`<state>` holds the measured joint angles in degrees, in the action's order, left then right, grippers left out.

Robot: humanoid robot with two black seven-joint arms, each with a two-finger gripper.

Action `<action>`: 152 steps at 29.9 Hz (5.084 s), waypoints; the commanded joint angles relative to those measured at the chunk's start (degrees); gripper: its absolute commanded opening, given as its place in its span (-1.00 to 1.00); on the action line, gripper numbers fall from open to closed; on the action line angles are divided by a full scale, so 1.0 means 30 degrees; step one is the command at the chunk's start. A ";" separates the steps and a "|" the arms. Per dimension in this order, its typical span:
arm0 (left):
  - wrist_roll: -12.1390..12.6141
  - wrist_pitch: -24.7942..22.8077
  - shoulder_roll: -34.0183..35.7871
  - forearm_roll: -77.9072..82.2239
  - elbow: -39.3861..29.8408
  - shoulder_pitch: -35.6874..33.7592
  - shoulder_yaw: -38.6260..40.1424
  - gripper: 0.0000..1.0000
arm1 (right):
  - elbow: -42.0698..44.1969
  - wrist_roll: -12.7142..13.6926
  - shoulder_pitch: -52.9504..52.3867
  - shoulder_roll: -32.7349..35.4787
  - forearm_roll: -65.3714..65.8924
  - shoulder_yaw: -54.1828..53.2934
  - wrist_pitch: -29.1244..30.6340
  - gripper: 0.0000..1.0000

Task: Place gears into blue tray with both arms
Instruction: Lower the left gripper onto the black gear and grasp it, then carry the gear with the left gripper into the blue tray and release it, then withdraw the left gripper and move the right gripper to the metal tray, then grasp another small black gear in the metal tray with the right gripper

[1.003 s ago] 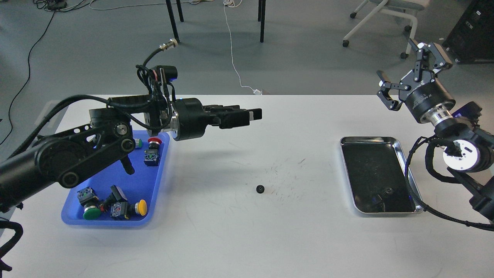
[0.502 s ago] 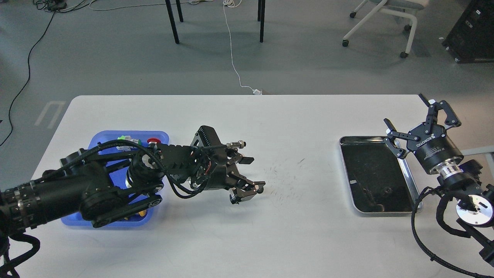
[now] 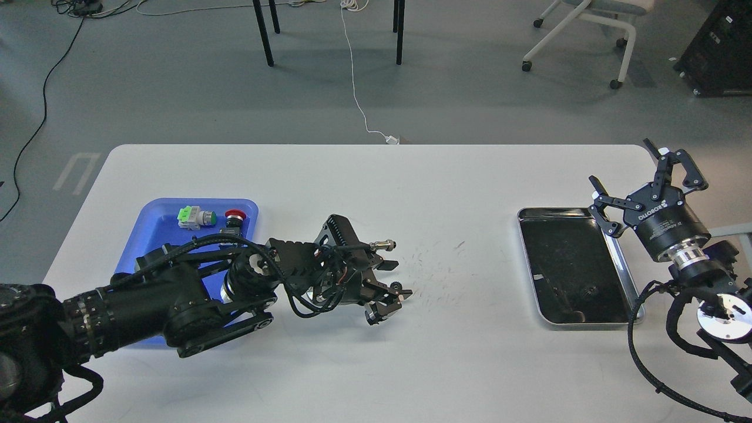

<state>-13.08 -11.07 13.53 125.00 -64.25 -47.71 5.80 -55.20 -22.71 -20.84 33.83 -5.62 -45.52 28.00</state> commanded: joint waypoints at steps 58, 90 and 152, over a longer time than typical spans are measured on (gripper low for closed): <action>-0.1499 0.2604 1.2657 -0.5897 0.0522 0.3304 0.2316 -0.74 | -0.0173 0.0013 -0.0584 -0.0056 0.0058 -0.0734 -0.0280 0.95; -0.2290 0.2870 1.0022 -2.3579 0.1846 -0.0030 0.4249 0.78 | -0.0906 0.0042 -0.1170 0.3954 0.0992 -0.0558 -0.0573 0.95; -0.2085 -0.0939 0.5508 -4.3250 0.6035 -0.0063 1.1222 0.95 | -0.2166 0.0247 -1.5585 0.3285 3.3984 2.2645 -0.1423 0.14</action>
<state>-19.43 -13.81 29.96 -4.75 -46.14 -47.97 39.46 -61.80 -21.97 -67.69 44.43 96.41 22.41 23.73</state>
